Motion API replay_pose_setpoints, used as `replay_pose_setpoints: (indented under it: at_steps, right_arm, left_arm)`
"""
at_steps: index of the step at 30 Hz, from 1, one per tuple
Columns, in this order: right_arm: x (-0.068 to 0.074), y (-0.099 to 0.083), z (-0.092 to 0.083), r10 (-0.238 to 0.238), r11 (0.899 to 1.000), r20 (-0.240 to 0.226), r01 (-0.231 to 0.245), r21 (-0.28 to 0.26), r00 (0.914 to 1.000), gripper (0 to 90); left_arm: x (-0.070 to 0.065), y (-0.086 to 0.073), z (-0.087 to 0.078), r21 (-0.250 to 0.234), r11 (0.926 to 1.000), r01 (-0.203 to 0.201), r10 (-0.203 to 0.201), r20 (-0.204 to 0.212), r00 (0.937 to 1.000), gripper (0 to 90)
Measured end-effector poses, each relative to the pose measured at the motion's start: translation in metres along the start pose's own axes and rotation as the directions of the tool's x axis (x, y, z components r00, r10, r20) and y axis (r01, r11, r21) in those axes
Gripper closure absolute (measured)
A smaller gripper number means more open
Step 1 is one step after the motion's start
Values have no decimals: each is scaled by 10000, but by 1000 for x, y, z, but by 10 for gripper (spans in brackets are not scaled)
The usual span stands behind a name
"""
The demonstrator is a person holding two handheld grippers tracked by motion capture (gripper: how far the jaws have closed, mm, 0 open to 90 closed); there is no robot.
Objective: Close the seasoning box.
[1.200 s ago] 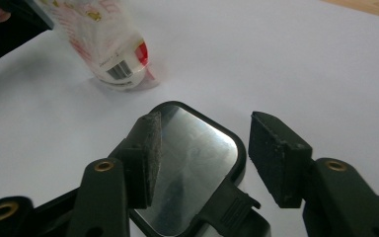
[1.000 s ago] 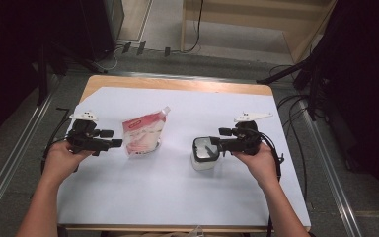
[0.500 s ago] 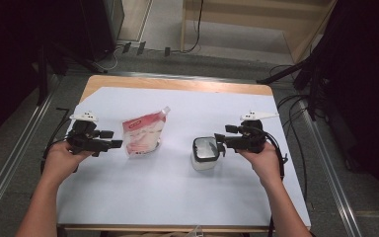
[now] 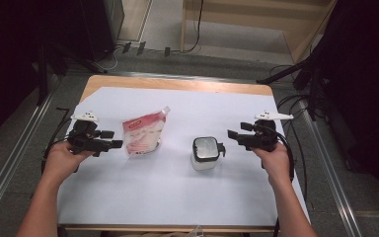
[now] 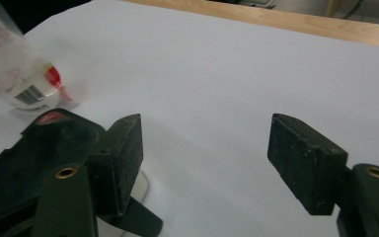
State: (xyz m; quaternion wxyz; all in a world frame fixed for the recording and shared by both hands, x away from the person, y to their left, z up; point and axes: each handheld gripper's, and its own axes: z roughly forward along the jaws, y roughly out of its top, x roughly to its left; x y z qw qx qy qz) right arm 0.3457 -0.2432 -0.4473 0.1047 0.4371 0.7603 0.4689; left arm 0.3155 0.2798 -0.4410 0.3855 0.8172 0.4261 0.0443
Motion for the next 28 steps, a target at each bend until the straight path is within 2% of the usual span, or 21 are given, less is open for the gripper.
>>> replay_pose_setpoints:
  at_steps: [6, 11, 18, 20, 28]
  right_arm:
    - [-14, -7, -2, -78, 9999, 521, 82, -71, 9986, 268]
    - [-22, -13, 0, -31, 9999, 494, 25, 113, 9988, 240]
    - [-35, -19, 0, 395, 9988, 997, -422, 246, 9942, 241]
    - [-37, -21, 0, 422, 9985, 1145, -458, 291, 9925, 241]
    - [-40, -24, 1, 502, 9973, 1244, -564, 472, 9910, 241]
  left_arm:
    - [0, 0, 1, -33, 10000, 16, -16, -38, 10000, 385]
    - [-1, 0, 2, -3, 10000, 23, -23, -11, 10000, 384]
    - [0, -2, 3, 80, 10000, 53, -52, -102, 9999, 371]
    - [1, -2, 4, 92, 9999, 69, -68, -119, 9999, 368]
    - [2, -3, 6, 100, 9997, 224, -223, -104, 9997, 357]
